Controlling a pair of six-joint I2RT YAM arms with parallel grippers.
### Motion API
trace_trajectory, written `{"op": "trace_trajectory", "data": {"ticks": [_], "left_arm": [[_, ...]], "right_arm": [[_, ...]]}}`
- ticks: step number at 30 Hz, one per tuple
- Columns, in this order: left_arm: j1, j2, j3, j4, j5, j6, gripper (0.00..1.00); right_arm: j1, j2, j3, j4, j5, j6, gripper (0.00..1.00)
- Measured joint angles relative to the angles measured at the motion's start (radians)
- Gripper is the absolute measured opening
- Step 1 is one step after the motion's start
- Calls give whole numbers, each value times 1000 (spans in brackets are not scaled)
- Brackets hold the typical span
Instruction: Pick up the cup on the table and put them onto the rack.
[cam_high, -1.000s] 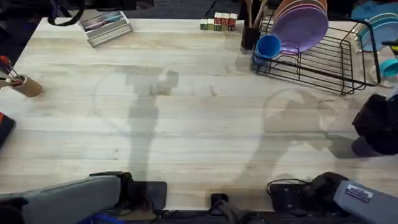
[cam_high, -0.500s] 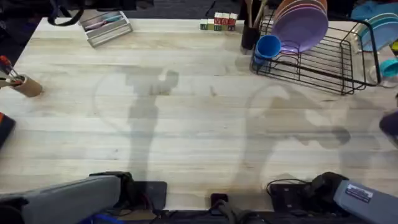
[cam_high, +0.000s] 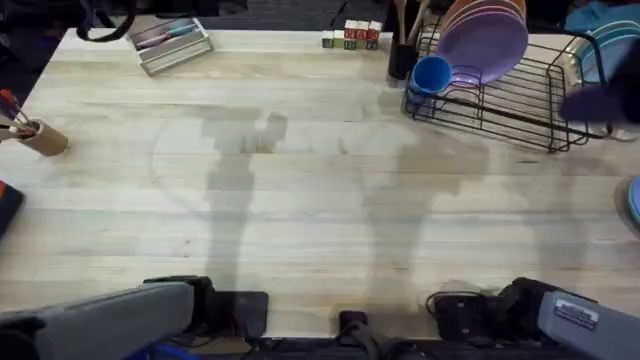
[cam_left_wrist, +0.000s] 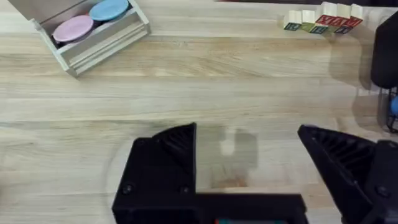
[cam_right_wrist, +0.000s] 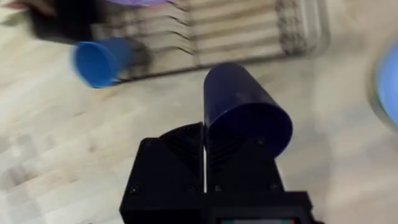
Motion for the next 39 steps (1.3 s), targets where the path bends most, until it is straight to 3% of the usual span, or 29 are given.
{"op": "trace_trajectory", "data": {"ticks": [10,15,31,39], "left_arm": [[0,0,0,0,0,0,993],[0,0,0,0,0,0,994],[0,0,0,0,0,0,994],[0,0,0,0,0,0,994]], "right_arm": [[318,0,0,311,-34,-98,31],[440,14,3,347,-43,-165,31],[558,173,3,351,-35,-231,31],[638,216,3,347,112,-237,31]]}}
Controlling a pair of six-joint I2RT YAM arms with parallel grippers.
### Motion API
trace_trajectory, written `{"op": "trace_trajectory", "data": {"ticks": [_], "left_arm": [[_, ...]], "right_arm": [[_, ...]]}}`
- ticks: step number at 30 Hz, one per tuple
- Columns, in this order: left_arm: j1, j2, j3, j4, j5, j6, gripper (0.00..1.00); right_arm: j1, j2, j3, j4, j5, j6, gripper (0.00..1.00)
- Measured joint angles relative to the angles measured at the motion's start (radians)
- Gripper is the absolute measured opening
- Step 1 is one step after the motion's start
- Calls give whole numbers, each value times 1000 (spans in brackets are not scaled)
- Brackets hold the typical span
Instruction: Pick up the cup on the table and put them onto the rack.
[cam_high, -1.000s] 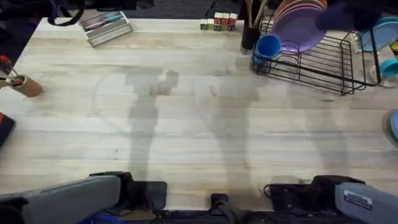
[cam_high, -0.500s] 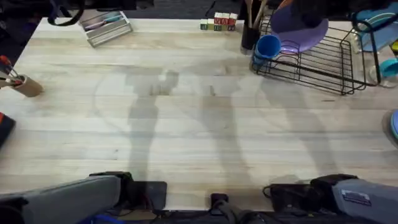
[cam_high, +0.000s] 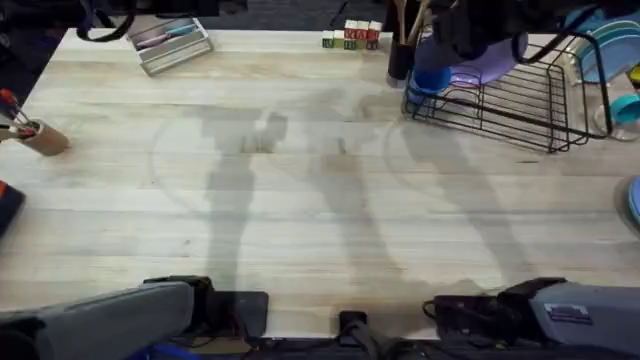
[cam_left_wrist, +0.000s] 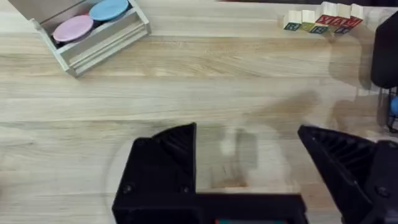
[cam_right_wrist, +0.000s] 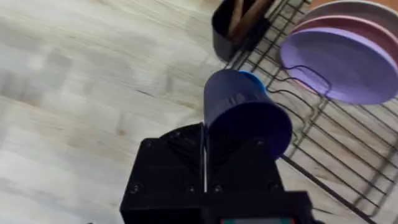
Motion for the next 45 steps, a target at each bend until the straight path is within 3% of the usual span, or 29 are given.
{"op": "trace_trajectory", "data": {"ticks": [12,15,45], "left_arm": [[0,0,0,0,0,0,993],[0,0,0,0,0,0,993],[0,0,0,0,0,0,993]], "right_arm": [[119,26,0,-2,228,24,31],[139,89,0,-7,277,66,31],[143,142,0,-7,363,77,33]]}}
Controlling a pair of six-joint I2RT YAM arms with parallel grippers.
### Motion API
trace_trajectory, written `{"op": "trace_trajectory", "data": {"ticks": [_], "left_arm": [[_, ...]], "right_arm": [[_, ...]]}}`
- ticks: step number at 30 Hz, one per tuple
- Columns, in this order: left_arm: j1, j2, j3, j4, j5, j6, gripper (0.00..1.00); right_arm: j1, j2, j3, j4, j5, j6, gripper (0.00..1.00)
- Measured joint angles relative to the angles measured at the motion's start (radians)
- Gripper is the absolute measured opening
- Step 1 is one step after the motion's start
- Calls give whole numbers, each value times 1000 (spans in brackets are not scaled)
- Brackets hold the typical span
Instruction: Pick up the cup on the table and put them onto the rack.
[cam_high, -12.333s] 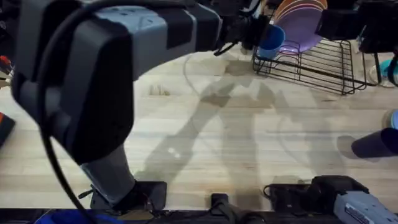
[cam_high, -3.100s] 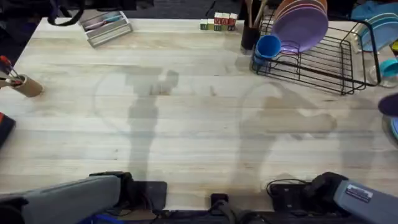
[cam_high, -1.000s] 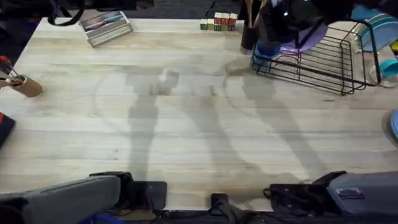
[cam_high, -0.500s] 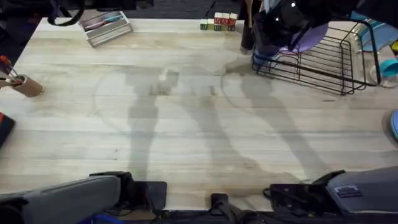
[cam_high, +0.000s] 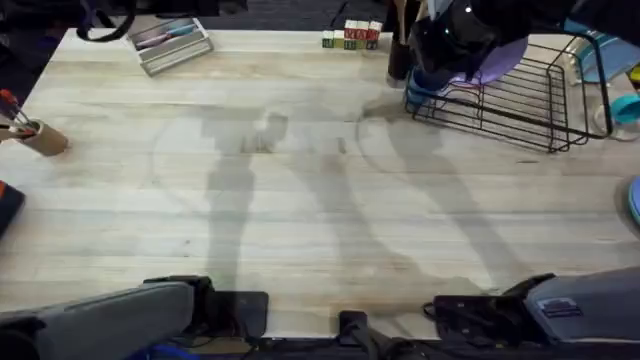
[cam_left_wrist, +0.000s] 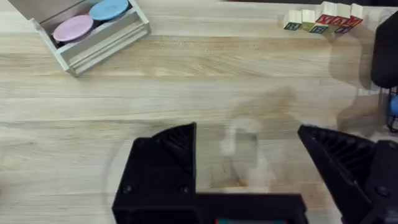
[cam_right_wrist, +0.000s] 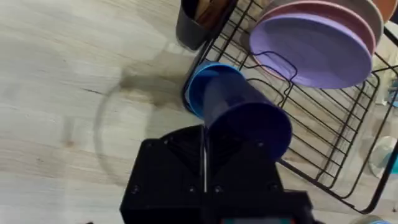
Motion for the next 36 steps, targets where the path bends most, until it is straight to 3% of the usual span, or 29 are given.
{"op": "trace_trajectory", "data": {"ticks": [26,36], "left_arm": [[0,0,0,0,0,0,994],[0,0,0,0,0,0,993]], "right_arm": [[0,97,0,8,0,45,38],[0,97,0,9,0,45,156]]}}
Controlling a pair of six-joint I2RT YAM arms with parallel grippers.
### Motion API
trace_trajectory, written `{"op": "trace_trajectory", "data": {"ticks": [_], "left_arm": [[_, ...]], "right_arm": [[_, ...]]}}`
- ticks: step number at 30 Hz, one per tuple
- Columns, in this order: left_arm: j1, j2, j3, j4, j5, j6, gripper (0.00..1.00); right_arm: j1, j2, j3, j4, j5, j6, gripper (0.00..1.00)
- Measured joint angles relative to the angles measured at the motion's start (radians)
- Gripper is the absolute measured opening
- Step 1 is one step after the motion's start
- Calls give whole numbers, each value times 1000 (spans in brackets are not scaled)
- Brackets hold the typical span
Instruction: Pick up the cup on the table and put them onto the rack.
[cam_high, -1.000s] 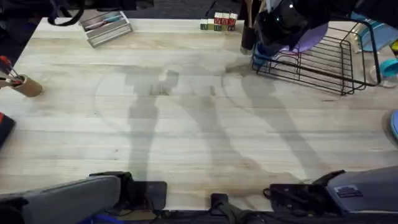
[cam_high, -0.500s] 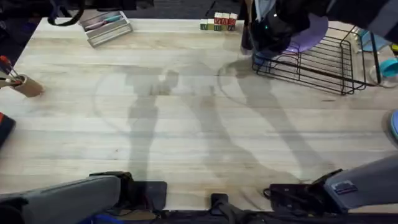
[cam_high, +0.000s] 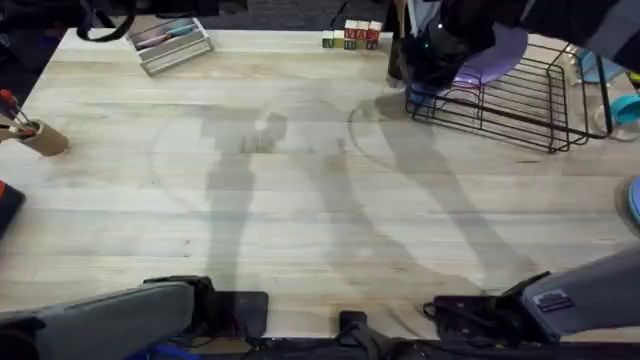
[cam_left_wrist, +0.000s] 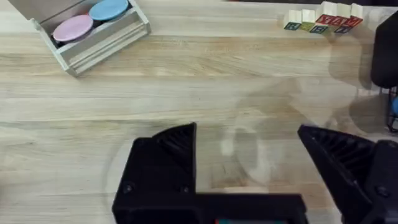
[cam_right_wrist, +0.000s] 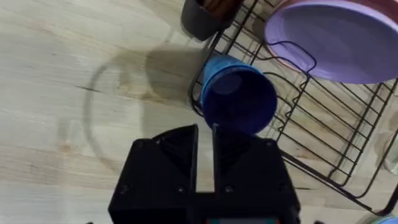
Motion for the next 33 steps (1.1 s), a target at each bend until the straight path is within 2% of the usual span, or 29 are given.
{"op": "trace_trajectory", "data": {"ticks": [5,17,20,22,23,26,27,29,33], "left_arm": [[0,0,0,0,0,0,993],[0,0,0,1,0,0,993],[0,0,0,1,0,0,993],[0,0,0,2,0,0,993],[0,0,0,3,0,0,993],[0,0,0,3,0,0,993],[0,0,0,3,0,0,993],[0,0,0,3,0,0,993],[0,-20,0,1,-9,0,993]], "right_arm": [[0,0,0,0,0,0,184],[19,0,0,-4,22,0,178],[39,-6,2,-5,46,-1,230],[51,-20,5,-6,56,0,311],[56,-32,6,-7,60,3,418],[70,-86,14,-9,65,3,859],[72,-106,17,-11,67,0,959],[74,-155,21,-14,71,5,993],[66,-243,30,-27,77,27,995]]}}
